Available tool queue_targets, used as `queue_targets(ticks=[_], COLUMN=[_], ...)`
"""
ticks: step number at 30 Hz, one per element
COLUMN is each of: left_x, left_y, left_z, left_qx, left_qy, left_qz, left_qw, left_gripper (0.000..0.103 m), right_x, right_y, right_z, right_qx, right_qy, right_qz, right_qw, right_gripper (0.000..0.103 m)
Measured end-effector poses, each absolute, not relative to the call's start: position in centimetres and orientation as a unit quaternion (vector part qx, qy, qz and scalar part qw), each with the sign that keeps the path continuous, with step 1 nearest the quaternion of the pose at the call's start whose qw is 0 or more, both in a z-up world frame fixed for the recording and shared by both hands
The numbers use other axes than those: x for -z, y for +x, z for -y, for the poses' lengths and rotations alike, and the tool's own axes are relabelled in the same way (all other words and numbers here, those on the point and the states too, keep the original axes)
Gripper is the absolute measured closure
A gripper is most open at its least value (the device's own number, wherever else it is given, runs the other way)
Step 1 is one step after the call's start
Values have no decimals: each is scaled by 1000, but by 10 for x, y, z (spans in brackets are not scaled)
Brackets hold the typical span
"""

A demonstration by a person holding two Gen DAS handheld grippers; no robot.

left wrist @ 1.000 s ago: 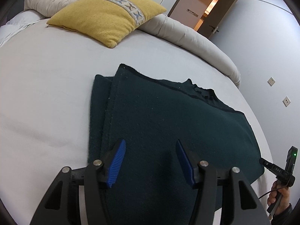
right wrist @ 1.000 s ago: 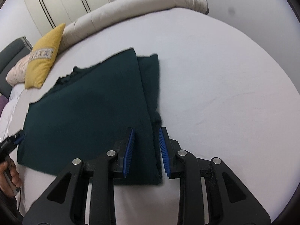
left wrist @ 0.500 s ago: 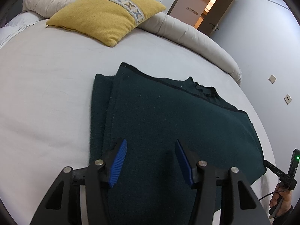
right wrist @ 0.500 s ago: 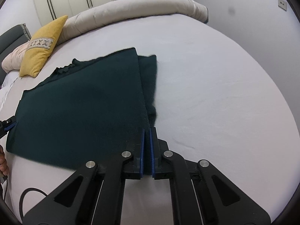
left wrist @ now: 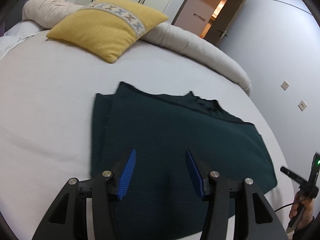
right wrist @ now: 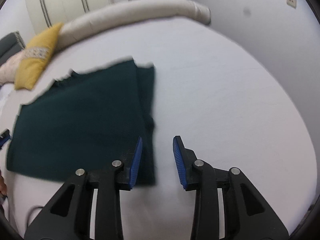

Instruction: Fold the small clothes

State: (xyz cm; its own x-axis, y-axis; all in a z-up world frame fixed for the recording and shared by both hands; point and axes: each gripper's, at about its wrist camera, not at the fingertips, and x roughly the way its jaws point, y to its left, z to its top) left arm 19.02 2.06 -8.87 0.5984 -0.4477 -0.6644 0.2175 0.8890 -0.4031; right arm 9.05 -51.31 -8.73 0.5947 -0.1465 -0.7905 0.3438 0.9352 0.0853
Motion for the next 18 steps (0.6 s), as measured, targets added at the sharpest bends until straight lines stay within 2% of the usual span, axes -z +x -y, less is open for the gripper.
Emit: queue_targets(ticks=[6,8,13,14,16,18], left_x=[86,89,118,123,124,127], left_y=[209,231,269,271,271,272], left_z=[17,18,-1,-6,-15,-23], left_qx=[193,175,139,149,165,174], left_qy=[-109,-100,-97,-98,-110,-121], left_qz=[-402,-407,-438,-432,-427,-424], left_qw=[888,891,883,884,882,881], left_gripper=[48,48,49,49,50,56], right_x=[72,80,130,143,159,168], right_y=[154,189,255,263,268,261], right_z=[428,401,407,417,440,475], right_qx=[-61,-130,-131,-113,-125,-130], right_qy=[153,167,251,259,306,362], right_qz=[-417,-408,-437,-444,-430,-402], right_qw=[894,888,854,850,840,831], right_gripper=[72,72,72,75,89,92])
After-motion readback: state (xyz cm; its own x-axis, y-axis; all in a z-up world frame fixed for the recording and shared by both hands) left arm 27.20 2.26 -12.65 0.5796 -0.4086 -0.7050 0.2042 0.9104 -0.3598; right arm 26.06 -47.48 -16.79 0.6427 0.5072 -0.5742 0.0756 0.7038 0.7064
